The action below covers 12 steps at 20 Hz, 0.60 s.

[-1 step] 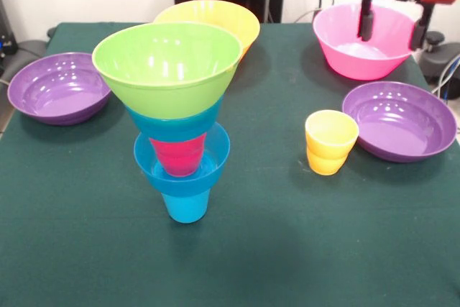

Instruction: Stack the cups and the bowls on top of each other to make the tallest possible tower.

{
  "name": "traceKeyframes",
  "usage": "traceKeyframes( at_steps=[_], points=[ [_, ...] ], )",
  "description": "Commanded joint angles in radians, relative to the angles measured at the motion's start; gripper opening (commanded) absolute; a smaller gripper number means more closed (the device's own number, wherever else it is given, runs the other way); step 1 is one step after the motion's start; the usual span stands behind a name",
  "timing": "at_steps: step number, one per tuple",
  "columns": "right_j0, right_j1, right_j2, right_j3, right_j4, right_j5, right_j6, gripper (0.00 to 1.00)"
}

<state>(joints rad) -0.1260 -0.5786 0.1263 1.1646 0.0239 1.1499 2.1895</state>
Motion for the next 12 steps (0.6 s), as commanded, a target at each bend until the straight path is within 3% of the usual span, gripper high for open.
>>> traceKeyframes(
  at_steps=[1,7,12],
  points=[
    [0.002,-0.018,-0.026,0.195,-0.025,-0.110,0.102,1.00],
    [0.007,-0.022,-0.031,0.282,-0.022,-0.243,0.106,1.00],
    [0.017,0.017,-0.039,0.290,-0.026,-0.333,0.121,1.00]
  ],
)
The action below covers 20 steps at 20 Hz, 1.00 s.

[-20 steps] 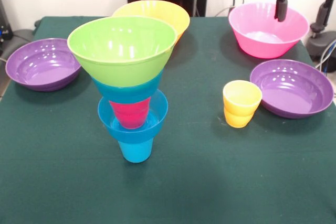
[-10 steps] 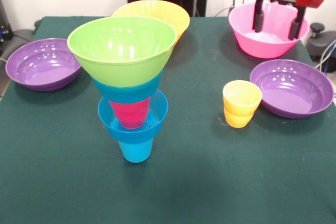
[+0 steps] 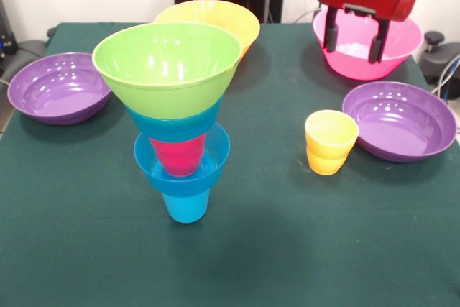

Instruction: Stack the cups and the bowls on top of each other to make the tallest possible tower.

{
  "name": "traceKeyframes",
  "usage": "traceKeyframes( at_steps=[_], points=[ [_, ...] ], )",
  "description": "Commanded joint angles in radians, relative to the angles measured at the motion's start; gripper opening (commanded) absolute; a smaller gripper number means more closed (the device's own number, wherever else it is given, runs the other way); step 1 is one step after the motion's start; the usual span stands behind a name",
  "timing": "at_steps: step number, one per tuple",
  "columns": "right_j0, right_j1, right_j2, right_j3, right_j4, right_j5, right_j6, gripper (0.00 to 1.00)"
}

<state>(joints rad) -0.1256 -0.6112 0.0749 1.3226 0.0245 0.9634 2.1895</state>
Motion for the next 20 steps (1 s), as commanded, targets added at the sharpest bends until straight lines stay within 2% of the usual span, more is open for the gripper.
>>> traceKeyframes(
  at_steps=[1,15,20],
  points=[
    [0.020,0.058,0.011,0.134,-0.025,-0.165,0.125,1.00],
    [0.084,0.147,-0.036,0.145,-0.014,-0.376,0.170,1.00],
    [0.100,0.167,-0.064,0.139,0.000,-0.368,0.170,1.00]
  ],
)
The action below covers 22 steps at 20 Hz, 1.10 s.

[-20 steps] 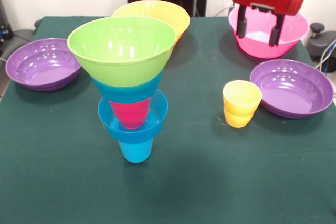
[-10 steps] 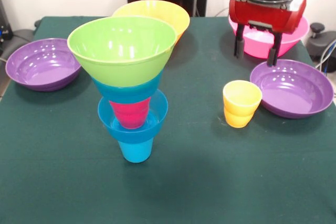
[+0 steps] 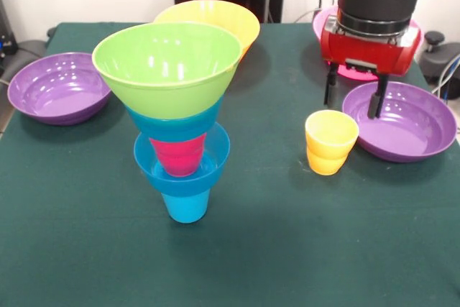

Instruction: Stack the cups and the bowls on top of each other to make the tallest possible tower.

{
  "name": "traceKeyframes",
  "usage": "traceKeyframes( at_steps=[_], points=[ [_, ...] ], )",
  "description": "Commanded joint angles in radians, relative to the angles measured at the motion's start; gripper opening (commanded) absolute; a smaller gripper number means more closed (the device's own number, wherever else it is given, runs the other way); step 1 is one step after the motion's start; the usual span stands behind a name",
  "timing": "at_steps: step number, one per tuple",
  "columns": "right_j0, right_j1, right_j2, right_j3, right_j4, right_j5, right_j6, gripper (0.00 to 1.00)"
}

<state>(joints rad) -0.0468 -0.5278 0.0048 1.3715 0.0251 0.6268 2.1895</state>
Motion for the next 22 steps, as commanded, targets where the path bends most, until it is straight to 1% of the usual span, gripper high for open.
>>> traceKeyframes(
  at_steps=[1,3,9,12,15,19,22],
  points=[
    [0.026,0.085,-0.001,0.092,0.000,-0.026,0.170,1.00],
    [0.040,0.076,-0.012,0.109,0.005,-0.021,0.178,1.00],
    [0.042,0.052,-0.015,0.169,0.024,-0.028,0.178,1.00],
    [0.043,0.043,-0.019,0.161,0.033,-0.005,0.175,1.00],
    [0.044,0.036,-0.017,0.173,0.047,-0.001,0.174,1.00],
    [0.051,0.034,-0.014,0.186,0.065,-0.019,0.181,1.00],
    [0.066,0.022,-0.013,0.221,0.084,-0.056,0.198,1.00]
  ],
)
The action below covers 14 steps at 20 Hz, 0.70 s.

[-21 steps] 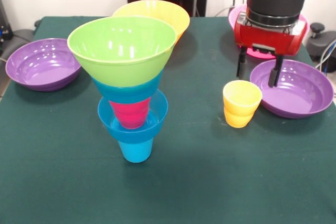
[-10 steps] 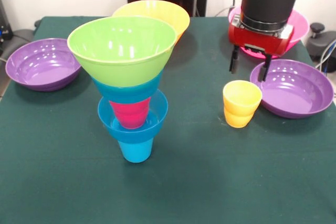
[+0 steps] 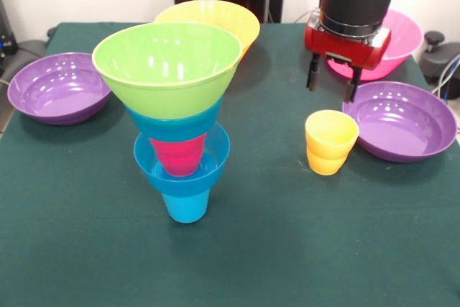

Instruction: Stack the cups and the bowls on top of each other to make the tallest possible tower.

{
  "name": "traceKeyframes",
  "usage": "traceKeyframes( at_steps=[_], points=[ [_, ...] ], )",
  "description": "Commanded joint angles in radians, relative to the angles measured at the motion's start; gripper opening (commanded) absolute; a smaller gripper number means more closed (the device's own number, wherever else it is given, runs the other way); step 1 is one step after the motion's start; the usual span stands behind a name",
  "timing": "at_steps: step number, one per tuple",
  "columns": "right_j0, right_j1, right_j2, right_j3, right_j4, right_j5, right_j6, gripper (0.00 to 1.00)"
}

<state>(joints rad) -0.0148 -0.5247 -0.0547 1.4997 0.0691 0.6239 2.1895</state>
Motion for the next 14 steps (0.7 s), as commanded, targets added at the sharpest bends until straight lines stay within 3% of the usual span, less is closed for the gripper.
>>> traceKeyframes(
  at_steps=[1,14],
  points=[
    [0.042,0.024,0.043,0.095,0.045,-0.066,0.204,1.00],
    [0.154,-0.006,0.015,0.235,0.116,-0.204,0.253,1.00]
  ],
)
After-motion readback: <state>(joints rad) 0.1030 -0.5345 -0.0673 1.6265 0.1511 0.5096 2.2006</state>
